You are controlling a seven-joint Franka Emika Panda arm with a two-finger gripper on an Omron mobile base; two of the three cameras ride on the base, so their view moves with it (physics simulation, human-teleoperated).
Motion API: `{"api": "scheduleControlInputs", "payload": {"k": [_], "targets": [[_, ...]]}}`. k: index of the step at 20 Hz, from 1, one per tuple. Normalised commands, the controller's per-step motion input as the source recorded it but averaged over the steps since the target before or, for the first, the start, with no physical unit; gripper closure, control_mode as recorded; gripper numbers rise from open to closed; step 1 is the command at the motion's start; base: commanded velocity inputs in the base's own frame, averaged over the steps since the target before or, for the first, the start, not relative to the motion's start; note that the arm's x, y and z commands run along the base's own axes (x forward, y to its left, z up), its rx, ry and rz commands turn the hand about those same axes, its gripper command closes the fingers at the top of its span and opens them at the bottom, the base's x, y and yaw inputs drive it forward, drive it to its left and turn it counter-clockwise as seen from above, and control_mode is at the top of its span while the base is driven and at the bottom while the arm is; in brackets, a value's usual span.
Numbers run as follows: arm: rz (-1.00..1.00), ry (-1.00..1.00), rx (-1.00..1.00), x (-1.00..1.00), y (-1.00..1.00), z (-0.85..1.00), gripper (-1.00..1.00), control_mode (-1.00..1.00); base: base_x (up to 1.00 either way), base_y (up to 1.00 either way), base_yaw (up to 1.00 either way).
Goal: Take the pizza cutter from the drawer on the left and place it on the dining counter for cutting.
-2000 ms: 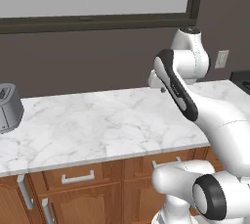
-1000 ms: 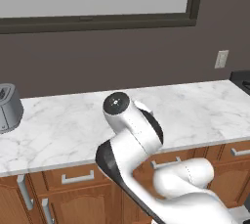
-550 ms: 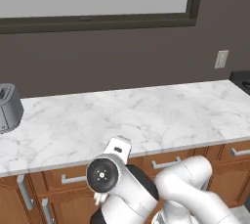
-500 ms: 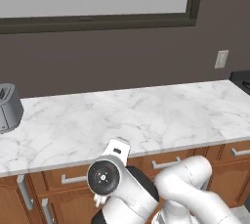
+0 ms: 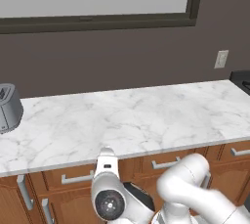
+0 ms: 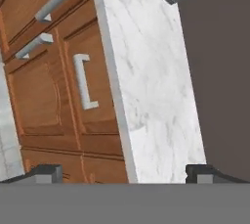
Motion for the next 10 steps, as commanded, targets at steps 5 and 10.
{"api": "scheduleControlInputs", "payload": {"k": [5,10], "targets": [[0.13,-0.23,-0.18,0.15,0.37,-0.69,-1.00,-1.00,0.00,0.00,0.00],[0.02,-0.15,-0.10,0.33,0.50,-0.58,-1.00,-1.00,0.00,0.00,0.00]]}}
